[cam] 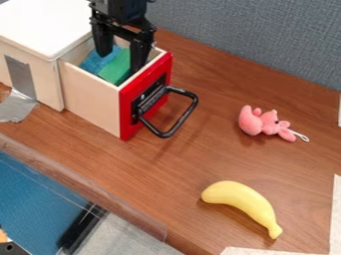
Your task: Take the green object and put it in the drawer
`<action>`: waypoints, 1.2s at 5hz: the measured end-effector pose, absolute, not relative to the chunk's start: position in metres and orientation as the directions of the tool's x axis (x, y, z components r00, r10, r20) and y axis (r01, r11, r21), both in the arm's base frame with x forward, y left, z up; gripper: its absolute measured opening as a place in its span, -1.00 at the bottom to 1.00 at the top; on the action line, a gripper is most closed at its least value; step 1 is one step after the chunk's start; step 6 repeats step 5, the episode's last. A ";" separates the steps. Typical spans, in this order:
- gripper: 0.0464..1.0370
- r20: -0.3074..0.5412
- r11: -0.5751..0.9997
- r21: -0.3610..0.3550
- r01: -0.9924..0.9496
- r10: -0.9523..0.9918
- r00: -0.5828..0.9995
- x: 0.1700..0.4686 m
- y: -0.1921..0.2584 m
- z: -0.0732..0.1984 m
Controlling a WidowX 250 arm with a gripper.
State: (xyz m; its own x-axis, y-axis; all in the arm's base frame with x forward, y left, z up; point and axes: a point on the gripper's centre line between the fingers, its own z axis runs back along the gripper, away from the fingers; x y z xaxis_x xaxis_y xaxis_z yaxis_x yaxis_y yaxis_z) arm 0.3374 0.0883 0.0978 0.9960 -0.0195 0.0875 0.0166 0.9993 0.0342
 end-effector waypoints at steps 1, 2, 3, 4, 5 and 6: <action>0.93 0.112 0.999 0.019 0.038 -0.040 0.993 0.334 0.079 0.110; 0.93 0.129 0.998 0.012 0.068 -0.069 0.989 0.331 0.066 0.123; 0.93 0.151 0.992 0.000 0.124 -0.122 0.981 0.327 0.042 0.140; 0.93 0.154 0.976 -0.009 0.216 -0.212 0.965 0.325 0.002 0.147; 0.93 0.131 0.960 -0.015 0.281 -0.277 0.952 0.320 -0.025 0.145; 0.93 0.131 0.960 -0.015 0.281 -0.277 0.952 0.320 -0.025 0.145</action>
